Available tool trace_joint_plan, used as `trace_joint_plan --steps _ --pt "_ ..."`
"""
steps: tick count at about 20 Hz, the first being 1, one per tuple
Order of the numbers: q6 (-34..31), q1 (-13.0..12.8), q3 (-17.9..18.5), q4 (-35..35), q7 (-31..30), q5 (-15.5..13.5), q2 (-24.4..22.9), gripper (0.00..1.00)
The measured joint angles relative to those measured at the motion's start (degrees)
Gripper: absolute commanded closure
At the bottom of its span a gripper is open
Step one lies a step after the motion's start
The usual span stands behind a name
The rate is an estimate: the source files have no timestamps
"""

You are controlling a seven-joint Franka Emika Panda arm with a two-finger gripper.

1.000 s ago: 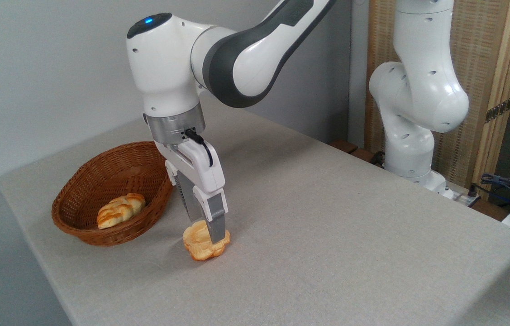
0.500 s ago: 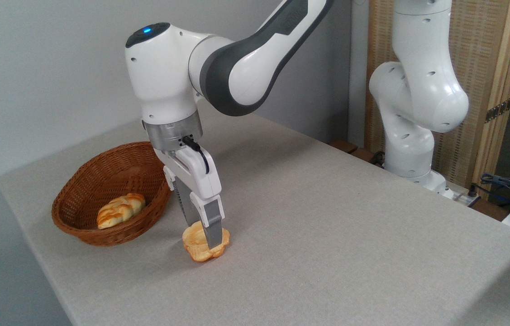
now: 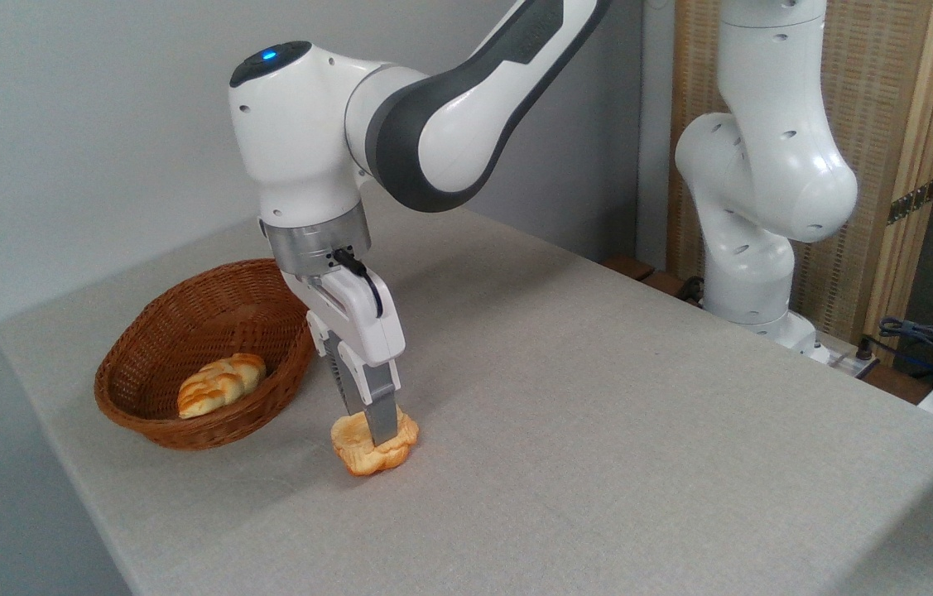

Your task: Put bread into the basket

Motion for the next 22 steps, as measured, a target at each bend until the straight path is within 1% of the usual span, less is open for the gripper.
trace_joint_plan --steps 4,5,7,9,10,12,13,15,18,20,22 --pt "0.2 0.0 -0.7 1.0 -0.2 0.0 -0.5 0.51" --pt "0.3 0.0 -1.4 1.9 -1.2 -0.1 -0.7 0.48" --pt "0.3 -0.1 -3.2 3.9 -4.5 -0.1 -1.1 0.47" --pt "0.3 -0.1 -5.6 6.1 -9.3 -1.0 -1.4 0.42" --pt "0.3 -0.1 -6.9 7.1 -11.6 -2.1 -1.5 0.34" --pt "0.3 -0.2 -8.9 9.0 -16.0 -5.2 -1.5 0.05" --pt "0.3 -0.2 -9.8 9.6 -18.1 -6.5 -1.5 0.00" --pt "0.3 -0.3 -11.8 10.4 -21.5 -7.7 -1.2 0.00" --pt "1.7 -0.3 -14.8 10.9 -24.9 -7.8 0.7 0.00" --pt "3.2 -0.3 -16.0 11.1 -25.4 -7.8 2.1 0.00" --pt "3.5 -0.3 -16.2 11.4 -25.4 -7.8 3.0 0.00"
